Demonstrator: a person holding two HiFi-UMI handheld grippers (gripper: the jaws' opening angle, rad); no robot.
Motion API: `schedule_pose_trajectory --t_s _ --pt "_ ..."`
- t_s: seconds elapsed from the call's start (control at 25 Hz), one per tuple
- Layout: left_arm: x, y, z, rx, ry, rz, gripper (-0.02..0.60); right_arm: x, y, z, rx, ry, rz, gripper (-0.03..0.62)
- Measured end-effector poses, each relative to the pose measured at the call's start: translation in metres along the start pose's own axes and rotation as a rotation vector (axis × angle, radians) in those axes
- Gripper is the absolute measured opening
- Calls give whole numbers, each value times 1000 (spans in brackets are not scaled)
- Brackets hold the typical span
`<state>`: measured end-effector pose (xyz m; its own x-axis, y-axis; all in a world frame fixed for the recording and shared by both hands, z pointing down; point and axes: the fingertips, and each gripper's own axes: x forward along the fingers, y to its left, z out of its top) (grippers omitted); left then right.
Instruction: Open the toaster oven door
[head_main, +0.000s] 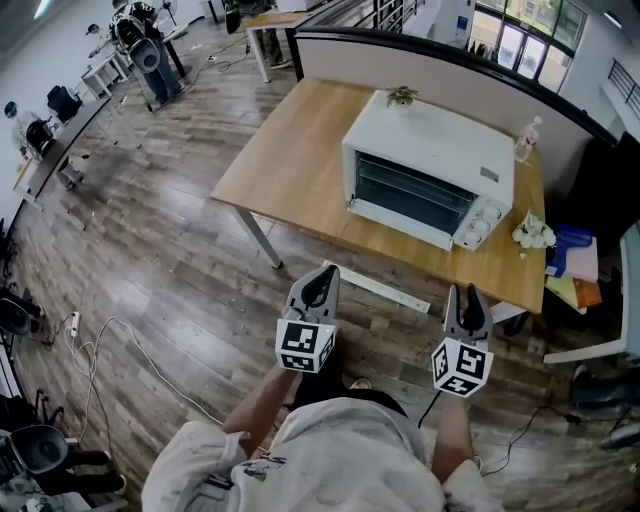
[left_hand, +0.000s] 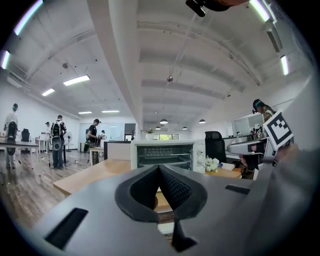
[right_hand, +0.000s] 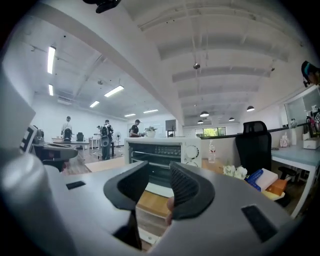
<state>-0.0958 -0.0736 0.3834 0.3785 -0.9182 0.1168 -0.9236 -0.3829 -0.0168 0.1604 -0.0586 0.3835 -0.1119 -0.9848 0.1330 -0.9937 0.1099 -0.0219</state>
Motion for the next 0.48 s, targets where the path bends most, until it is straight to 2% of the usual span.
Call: schedule_pose_trajectory --t_s 0.28,0.48 --pt "8 2 60 36 -95 7 9 1 -15 57 14 -120 -9 147" --pt "10 2 92 81 -186 -5 11 -2 -19 89 -23 -187 -17 147"
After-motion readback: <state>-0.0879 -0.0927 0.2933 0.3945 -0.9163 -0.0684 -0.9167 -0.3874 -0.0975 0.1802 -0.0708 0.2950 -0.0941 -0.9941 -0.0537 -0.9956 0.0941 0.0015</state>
